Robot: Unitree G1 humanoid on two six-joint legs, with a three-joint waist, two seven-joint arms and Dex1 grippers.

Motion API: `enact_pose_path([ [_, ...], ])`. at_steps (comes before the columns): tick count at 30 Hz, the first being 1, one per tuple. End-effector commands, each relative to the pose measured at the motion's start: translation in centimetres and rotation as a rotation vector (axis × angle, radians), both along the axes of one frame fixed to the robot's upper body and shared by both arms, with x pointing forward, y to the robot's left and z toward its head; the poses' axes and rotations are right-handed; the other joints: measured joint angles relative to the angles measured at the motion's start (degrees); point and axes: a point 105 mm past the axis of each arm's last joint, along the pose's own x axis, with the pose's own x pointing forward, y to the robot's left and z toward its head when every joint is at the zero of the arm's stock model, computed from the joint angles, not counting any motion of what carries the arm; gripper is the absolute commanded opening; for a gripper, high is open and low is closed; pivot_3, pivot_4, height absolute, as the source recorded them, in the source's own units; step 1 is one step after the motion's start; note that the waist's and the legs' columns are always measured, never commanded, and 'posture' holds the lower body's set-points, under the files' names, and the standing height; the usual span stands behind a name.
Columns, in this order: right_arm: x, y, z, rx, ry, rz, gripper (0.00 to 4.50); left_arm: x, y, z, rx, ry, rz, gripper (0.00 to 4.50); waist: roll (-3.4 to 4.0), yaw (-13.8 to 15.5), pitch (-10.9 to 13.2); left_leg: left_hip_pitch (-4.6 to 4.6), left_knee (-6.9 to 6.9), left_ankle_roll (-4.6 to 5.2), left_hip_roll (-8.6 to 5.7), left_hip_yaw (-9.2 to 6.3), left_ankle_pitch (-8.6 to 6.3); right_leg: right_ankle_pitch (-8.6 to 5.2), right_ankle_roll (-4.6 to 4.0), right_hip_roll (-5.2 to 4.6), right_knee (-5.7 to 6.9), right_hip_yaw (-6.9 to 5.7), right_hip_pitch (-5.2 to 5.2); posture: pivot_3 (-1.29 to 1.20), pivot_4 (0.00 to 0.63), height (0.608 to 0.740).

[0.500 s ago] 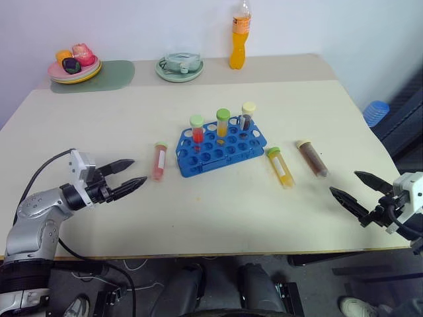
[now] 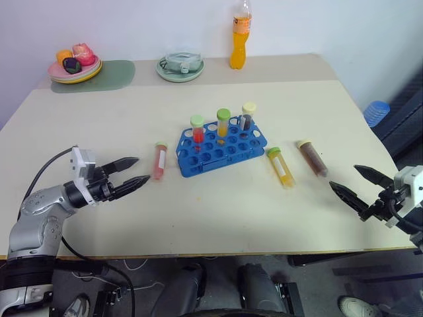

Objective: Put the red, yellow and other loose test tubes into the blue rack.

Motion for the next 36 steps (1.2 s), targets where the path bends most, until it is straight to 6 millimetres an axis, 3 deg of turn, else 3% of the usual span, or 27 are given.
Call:
enact_pose_path([
  [1,0.1,0.5,1.6,0.003,-0.066,0.011,4.5,0.2,0.3,1.1,0.013,-0.056,-0.007,3.62,0.0,0.02,0.0,0.0,0.0,0.0,0.0,0.0,0.0,0.0,0.0,0.0,0.0,0.0,0.0,0.0,0.15,0.74],
  [6,1.2,0.6,2.7,0.015,-0.088,-0.017,4.5,0.3,-0.7,1.4,0.008,-0.082,-0.049,3.62,0.0,0.01,0.0,0.0,0.01,0.0,0.0,0.0,0.0,0.0,0.0,0.0,0.0,0.0,0.0,0.0,0.15,0.74],
  [12,4.5,-0.8,2.6,-0.164,0.187,-0.211,4.5,0.4,-3.1,1.9,0.038,-0.116,-0.17,3.62,0.05,-0.07,0.03,-0.04,0.02,0.0,0.0,0.02,0.01,0.0,-0.03,-0.03,0.01,0.0,-0.08,0.0,0.15,0.74],
  [16,7.6,0.6,4.2,-0.073,0.277,-0.193,4.5,0.7,-5.2,2.0,0.043,-0.139,-0.247,3.62,0.08,-0.27,0.06,-0.06,0.0,0.01,0.02,0.1,0.01,0.01,-0.06,-0.09,-0.01,-0.03,-0.12,0.0,0.15,0.74],
  [21,10.3,1.3,3.4,-0.128,0.501,-0.261,4.5,1.2,-6.6,2.1,0.069,-0.181,-0.288,3.62,0.04,-0.13,0.08,-0.15,-0.04,0.05,0.02,0.14,-0.01,0.1,0.1,-0.12,-0.08,-0.05,-0.22,0.0,0.15,0.74],
  [27,11.6,2.1,2.9,-0.169,0.665,-0.269,4.5,1.3,-7.2,2.0,0.064,-0.187,-0.309,3.62,0.06,-0.11,0.11,-0.25,-0.03,0.06,0.01,0.16,-0.02,0.11,0.12,-0.13,-0.1,-0.07,-0.31,0.0,0.15,0.74],
  [36,12.8,2.4,2.2,-0.176,0.761,-0.254,4.5,0.5,-7.5,1.3,0.058,-0.165,-0.322,3.62,0.08,-0.49,0.11,-0.25,-0.01,0.05,0.01,0.18,-0.02,0.12,0.13,-0.1,-0.05,-0.07,-0.34,0.0,0.15,0.74],
])
